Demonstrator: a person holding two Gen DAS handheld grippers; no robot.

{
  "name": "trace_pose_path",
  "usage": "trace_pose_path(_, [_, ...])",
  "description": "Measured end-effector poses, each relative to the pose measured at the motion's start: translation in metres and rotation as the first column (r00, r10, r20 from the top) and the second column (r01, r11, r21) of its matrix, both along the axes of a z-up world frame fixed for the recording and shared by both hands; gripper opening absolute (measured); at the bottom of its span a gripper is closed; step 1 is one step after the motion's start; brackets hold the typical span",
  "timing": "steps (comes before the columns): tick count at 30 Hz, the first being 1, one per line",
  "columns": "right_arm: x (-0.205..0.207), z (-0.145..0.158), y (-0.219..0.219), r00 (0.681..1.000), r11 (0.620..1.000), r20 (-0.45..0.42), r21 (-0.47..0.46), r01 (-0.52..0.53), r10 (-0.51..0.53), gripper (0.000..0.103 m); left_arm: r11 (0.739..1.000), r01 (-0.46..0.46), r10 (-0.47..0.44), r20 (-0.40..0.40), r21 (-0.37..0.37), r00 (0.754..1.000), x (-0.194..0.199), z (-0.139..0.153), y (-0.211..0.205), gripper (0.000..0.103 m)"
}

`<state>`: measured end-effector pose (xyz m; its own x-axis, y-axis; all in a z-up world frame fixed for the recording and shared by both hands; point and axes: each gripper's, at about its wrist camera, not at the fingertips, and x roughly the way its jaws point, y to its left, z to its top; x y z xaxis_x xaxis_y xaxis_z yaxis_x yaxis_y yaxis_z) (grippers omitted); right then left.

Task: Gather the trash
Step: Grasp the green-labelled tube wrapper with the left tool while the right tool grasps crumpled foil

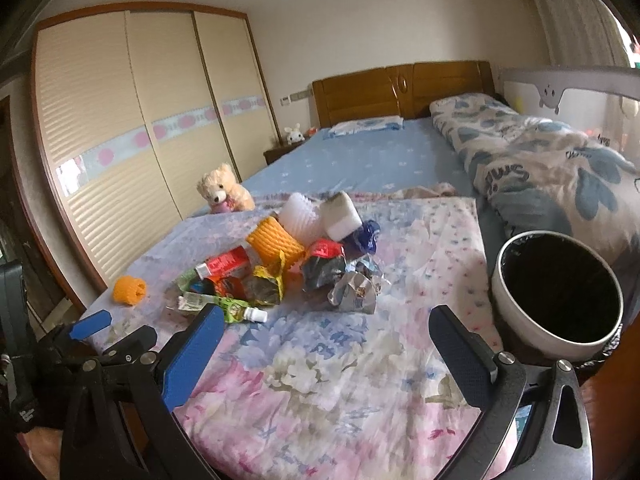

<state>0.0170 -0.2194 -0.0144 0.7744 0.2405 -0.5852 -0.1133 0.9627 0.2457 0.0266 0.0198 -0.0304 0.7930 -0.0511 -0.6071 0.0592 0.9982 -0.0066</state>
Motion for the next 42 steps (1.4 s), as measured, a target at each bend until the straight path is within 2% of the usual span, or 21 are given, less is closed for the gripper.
trace_pose_path(6, [0.028,-0.024,-0.002,0.997,1.0,-0.075,0.022,-0.008,0.009,0.101,1.0,0.009,-0.009,-0.092,-0.008,0.996,0.027,-0.02,0.009,0.103])
trace_pose_path(10, [0.046,-0.038,-0.001,0.993,0.999,-0.12,0.036,-0.01,0.014,0.099,0.998,0.002,-0.01,-0.158,-0.056,0.987,0.042,-0.031,0.013,0.103])
trace_pose_path(18, [0.083,-0.061,0.0,0.983,0.999,-0.182,0.046,-0.005,0.013,0.092,0.987,-0.033,-0.006,-0.233,-0.16,0.972,0.076,-0.041,0.015,0.103])
trace_pose_path(23, [0.106,-0.072,0.0,0.976,0.998,-0.216,0.062,0.003,0.011,0.086,0.969,-0.078,0.008,-0.286,-0.234,0.958,0.099,-0.05,0.02,0.102])
trace_pose_path(24, [0.111,-0.075,-0.001,0.975,0.998,-0.223,0.065,0.003,0.012,0.086,0.964,-0.087,0.01,-0.295,-0.25,0.955,0.103,-0.052,0.021,0.099])
trace_pose_path(27, [0.122,-0.083,-0.001,0.967,0.996,-0.254,0.086,0.005,0.017,0.076,0.958,-0.107,0.015,-0.327,-0.267,0.945,0.113,-0.059,0.021,0.077])
trace_pose_path(28, [0.124,-0.085,-0.002,0.965,0.996,-0.262,0.091,0.005,0.019,0.068,0.956,-0.11,0.011,-0.34,-0.274,0.94,0.116,-0.062,0.021,0.069])
trace_pose_path(29, [0.126,-0.088,-0.002,0.963,0.995,-0.27,0.096,0.005,0.021,0.056,0.954,-0.107,0.007,-0.336,-0.281,0.942,0.116,-0.063,0.021,0.069])
trace_pose_path(30, [0.126,-0.09,-0.002,0.96,0.995,-0.278,0.1,0.007,0.021,0.05,0.956,-0.1,0.005,-0.326,-0.276,0.945,0.114,-0.062,0.019,0.059])
trace_pose_path(31, [0.127,-0.092,-0.003,0.959,0.994,-0.282,0.107,0.008,0.022,0.041,0.955,-0.078,-0.018,-0.317,-0.285,0.948,0.114,-0.061,0.017,0.043])
trace_pose_path(33, [0.123,-0.091,-0.005,0.961,0.993,-0.276,0.118,0.008,0.025,0.036,0.953,-0.043,-0.053,-0.305,-0.299,0.951,0.11,-0.059,0.013,0.028])
trace_pose_path(34, [0.122,-0.091,-0.005,0.961,0.993,-0.276,0.121,0.009,0.025,0.028,0.959,-0.035,-0.053,-0.296,-0.283,0.954,0.107,-0.058,0.01,0.023])
trace_pose_path(35, [0.121,-0.091,-0.006,0.961,0.992,-0.277,0.129,0.009,0.027,0.025,0.959,-0.023,-0.062,-0.287,-0.283,0.956,0.105,-0.056,0.008,0.019])
trace_pose_path(38, [0.112,-0.088,-0.011,0.962,0.99,-0.271,0.142,0.014,0.026,0.016,0.962,0.007,-0.08,-0.259,-0.273,0.963,0.093,-0.05,0.003,0.015])
trace_pose_path(42, [0.097,-0.08,-0.015,0.967,0.989,-0.252,0.147,0.017,0.021,0.013,0.969,0.057,-0.112,-0.219,-0.242,0.969,0.075,-0.039,-0.006,0.013])
